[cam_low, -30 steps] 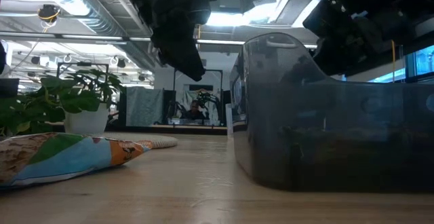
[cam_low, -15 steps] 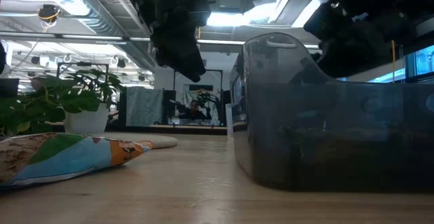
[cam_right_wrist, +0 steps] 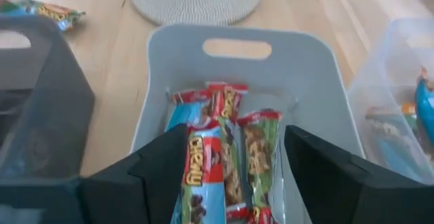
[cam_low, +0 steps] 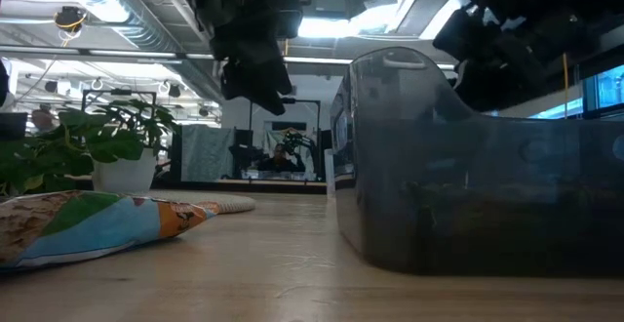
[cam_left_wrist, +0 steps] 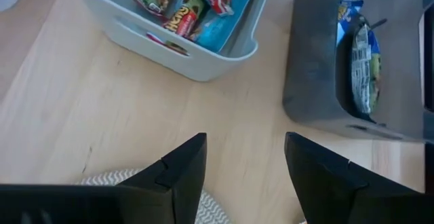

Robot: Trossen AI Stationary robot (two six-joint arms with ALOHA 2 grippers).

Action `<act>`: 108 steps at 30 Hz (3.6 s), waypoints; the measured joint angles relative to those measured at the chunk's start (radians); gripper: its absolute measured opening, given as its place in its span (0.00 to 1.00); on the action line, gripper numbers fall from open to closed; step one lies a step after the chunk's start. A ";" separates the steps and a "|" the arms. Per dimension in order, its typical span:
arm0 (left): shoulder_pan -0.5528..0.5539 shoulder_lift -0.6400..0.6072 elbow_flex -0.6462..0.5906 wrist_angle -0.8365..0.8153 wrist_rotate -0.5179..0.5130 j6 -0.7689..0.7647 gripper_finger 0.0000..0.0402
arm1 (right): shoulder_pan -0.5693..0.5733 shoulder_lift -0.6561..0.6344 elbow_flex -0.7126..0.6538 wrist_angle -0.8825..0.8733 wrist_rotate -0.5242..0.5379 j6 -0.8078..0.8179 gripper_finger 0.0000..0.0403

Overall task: Pick and place Granola Bars by type
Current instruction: Put the yellow granola bar into the transparent bin

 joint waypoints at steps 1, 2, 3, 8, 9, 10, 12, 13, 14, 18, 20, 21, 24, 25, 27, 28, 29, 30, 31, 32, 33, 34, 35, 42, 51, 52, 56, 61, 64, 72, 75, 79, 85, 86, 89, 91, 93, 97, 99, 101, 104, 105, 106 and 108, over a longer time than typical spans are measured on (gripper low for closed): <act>0.000 0.000 0.000 0.002 -0.003 -0.011 0.48 | 0.000 0.000 0.005 0.000 0.000 0.000 0.62; 0.000 0.000 0.000 0.003 -0.005 -0.018 0.47 | 0.000 0.000 0.010 0.001 0.000 0.000 0.62; 0.000 0.000 0.000 0.005 -0.011 -0.021 0.47 | 0.000 0.000 0.013 0.002 0.000 0.000 0.62; 0.000 0.000 0.000 0.025 -0.011 -0.024 0.48 | 0.000 0.000 0.018 0.000 0.000 0.000 0.62; 0.000 0.000 0.000 0.025 -0.011 -0.024 0.48 | 0.000 0.000 0.018 0.000 0.000 0.000 0.62; 0.000 0.000 0.000 0.025 -0.011 -0.024 0.48 | 0.000 0.000 0.018 0.000 0.000 0.000 0.62; 0.000 0.000 0.000 0.025 -0.011 -0.034 0.48 | 0.000 0.000 0.018 0.000 0.000 0.000 0.62; 0.000 0.000 0.000 0.025 -0.009 -0.036 0.48 | 0.000 0.000 0.018 -0.001 0.000 0.000 0.62; -0.001 0.000 0.000 0.025 -0.003 -0.036 0.48 | 0.000 0.000 0.018 -0.002 0.000 0.000 0.62; -0.019 0.000 0.000 0.024 0.000 -0.037 0.47 | 0.000 0.000 0.018 -0.017 -0.001 0.000 0.62; -0.038 0.000 0.000 0.016 0.000 -0.066 0.47 | 0.000 0.000 0.018 -0.019 0.000 0.000 0.62; -0.050 0.000 0.000 0.015 0.000 -0.086 0.47 | 0.000 0.000 0.018 -0.018 -0.001 0.000 0.62; -0.086 0.000 0.000 0.023 0.000 -0.134 0.48 | 0.000 0.000 0.018 -0.018 -0.001 0.000 0.62; -0.099 0.000 0.000 0.025 0.000 -0.153 0.48 | 0.000 0.000 0.018 -0.018 -0.001 0.000 0.62; -0.124 0.000 0.000 0.025 0.000 -0.203 0.47 | 0.000 0.000 0.018 -0.018 -0.001 0.000 0.62; -0.137 0.000 0.000 0.024 0.000 -0.230 0.47 | 0.000 0.000 0.018 -0.018 -0.001 0.000 0.62; -0.148 0.000 0.000 0.025 0.000 -0.254 0.47 | 0.000 0.000 0.018 -0.018 -0.001 0.000 0.62; -0.159 0.000 0.000 0.025 0.000 -0.271 0.47 | 0.000 0.000 0.018 -0.018 -0.001 0.000 0.62; -0.167 0.000 0.000 0.025 0.000 -0.279 0.47 | 0.000 0.000 0.018 -0.017 -0.001 0.000 0.62; -0.175 0.000 0.000 0.025 -0.003 -0.283 0.47 | 0.000 0.000 0.018 -0.017 -0.001 0.000 0.62; -0.181 0.000 0.000 0.025 -0.012 -0.283 0.48 | 0.000 0.000 0.018 -0.017 -0.001 0.000 0.62; -0.187 0.000 0.000 0.025 -0.026 -0.283 0.48 | 0.000 0.000 0.018 -0.017 -0.001 0.000 0.62; -0.191 0.000 0.000 0.025 -0.039 -0.281 0.48 | 0.000 0.000 0.018 -0.016 -0.001 0.000 0.62; -0.191 0.000 0.000 0.025 -0.065 -0.296 0.48 | 0.000 0.000 0.018 -0.016 -0.002 0.000 0.62; -0.191 0.000 0.000 0.011 -0.082 -0.314 0.48 | 0.000 0.000 0.018 -0.016 -0.001 0.000 0.62; -0.191 0.000 0.000 0.011 -0.084 -0.317 0.48 | 0.000 0.000 0.018 -0.016 -0.001 0.000 0.62; -0.183 0.000 0.000 0.031 -0.084 -0.296 0.48 | 0.000 0.000 0.018 -0.016 -0.001 0.000 0.62; -0.182 0.000 0.000 0.031 -0.077 -0.292 0.48 | 0.000 0.000 0.018 -0.016 -0.001 0.000 0.62; -0.183 0.000 0.000 0.031 -0.079 -0.288 0.50 | 0.000 0.000 0.018 -0.016 -0.001 0.000 0.62; -0.183 0.000 0.000 0.031 -0.088 -0.211 0.63 | 0.000 0.000 0.018 -0.016 -0.002 0.000 0.62; -0.183 0.000 0.000 0.031 -0.088 -0.197 0.68 | 0.000 0.000 0.018 -0.016 -0.002 0.000 0.62; -0.185 0.000 0.000 0.028 -0.079 -0.217 0.70 | 0.000 0.000 0.018 -0.017 -0.001 0.000 0.62; -0.234 0.000 0.000 0.027 -0.092 -0.362 0.70 | 0.000 0.000 0.018 -0.017 -0.001 0.000 0.62; -0.250 0.000 0.000 0.027 -0.100 -0.386 0.70 | 0.000 0.000 0.018 -0.017 -0.001 0.000 0.62; -0.301 0.000 0.000 0.027 -0.148 -0.434 0.70 | 0.000 0.000 0.018 -0.017 -0.001 0.000 0.62; -0.332 0.000 0.000 0.027 -0.187 -0.470 0.70 | 0.000 0.000 0.018 -0.017 -0.001 0.000 0.62; -0.362 0.001 0.000 0.027 -0.220 -0.503 0.70 | 0.000 0.000 0.018 -0.017 -0.001 0.000 0.62; -0.418 0.016 0.000 0.025 -0.287 -0.559 0.70 | 0.000 0.000 0.018 -0.017 -0.001 0.004 0.62; -0.437 0.039 0.000 0.029 -0.307 -0.583 0.70 | 0.000 0.000 0.018 -0.017 -0.001 0.004 0.62; -0.451 0.066 0.000 0.026 -0.310 -0.607 0.70 | 0.000 0.000 0.018 -0.017 -0.002 0.005 0.62; -0.462 0.109 0.000 0.028 -0.296 -0.639 0.70 | 0.000 0.000 0.018 -0.017 -0.001 0.006 0.62; -0.465 0.124 0.000 0.027 -0.283 -0.648 0.70 | 0.000 0.000 0.018 -0.017 -0.001 0.006 0.62; -0.466 0.137 0.000 0.028 -0.273 -0.660 0.70 | 0.000 0.000 0.018 -0.017 -0.001 0.006 0.62; -0.472 0.164 0.000 0.028 -0.253 -0.677 0.70 | 0.000 0.000 0.018 -0.017 -0.001 0.006 0.62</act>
